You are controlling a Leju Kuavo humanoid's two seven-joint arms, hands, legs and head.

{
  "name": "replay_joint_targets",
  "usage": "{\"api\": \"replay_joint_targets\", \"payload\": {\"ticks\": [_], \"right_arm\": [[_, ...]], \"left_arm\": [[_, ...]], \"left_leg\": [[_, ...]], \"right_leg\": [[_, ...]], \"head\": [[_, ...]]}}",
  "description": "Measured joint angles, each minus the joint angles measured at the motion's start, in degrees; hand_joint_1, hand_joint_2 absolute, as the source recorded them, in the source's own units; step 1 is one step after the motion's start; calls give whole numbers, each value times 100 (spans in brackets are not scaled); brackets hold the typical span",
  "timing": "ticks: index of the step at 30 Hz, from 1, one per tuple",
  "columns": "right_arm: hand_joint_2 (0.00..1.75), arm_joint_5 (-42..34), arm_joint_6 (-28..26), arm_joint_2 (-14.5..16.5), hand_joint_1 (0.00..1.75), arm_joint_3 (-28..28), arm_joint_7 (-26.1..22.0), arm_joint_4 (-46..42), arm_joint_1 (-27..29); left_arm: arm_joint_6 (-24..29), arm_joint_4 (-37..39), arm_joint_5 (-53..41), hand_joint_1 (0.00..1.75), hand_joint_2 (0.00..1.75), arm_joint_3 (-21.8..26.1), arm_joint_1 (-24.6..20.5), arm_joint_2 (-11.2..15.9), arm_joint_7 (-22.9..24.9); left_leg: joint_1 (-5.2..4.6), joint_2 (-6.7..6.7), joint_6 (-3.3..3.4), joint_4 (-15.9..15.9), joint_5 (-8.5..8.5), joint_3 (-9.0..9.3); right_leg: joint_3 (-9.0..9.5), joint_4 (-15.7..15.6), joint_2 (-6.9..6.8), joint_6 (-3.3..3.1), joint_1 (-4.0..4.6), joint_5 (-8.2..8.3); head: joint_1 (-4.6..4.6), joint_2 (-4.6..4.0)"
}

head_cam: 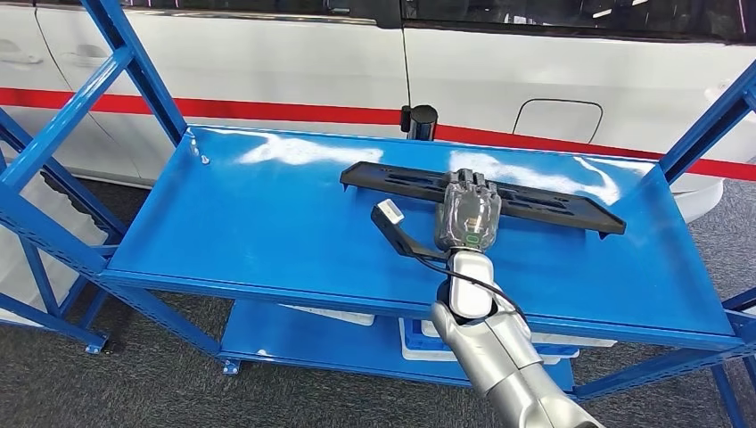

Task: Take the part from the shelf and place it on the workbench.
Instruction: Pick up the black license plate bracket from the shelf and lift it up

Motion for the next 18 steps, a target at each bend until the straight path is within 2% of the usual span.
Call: {"api": "replay_joint_targets", "payload": {"ticks": [12, 18], "right_arm": [[175, 4, 96, -53, 175, 115, -89, -54, 10], [175, 3, 86, -108, 175, 115, -92, -325, 79]], "left_arm": [[-95, 0, 27, 0, 0, 1, -2, -2, -18], [164, 0, 457, 0, 0, 174, -10, -10, -900]], "left_leg": [[-1, 0, 0, 0, 0, 0], [-1, 0, 1, 1, 0, 0]], "right_leg": [[3, -1, 0, 0, 0, 0], [2, 0, 0, 0, 0, 0]], "head": [[0, 0], [0, 0]]}}
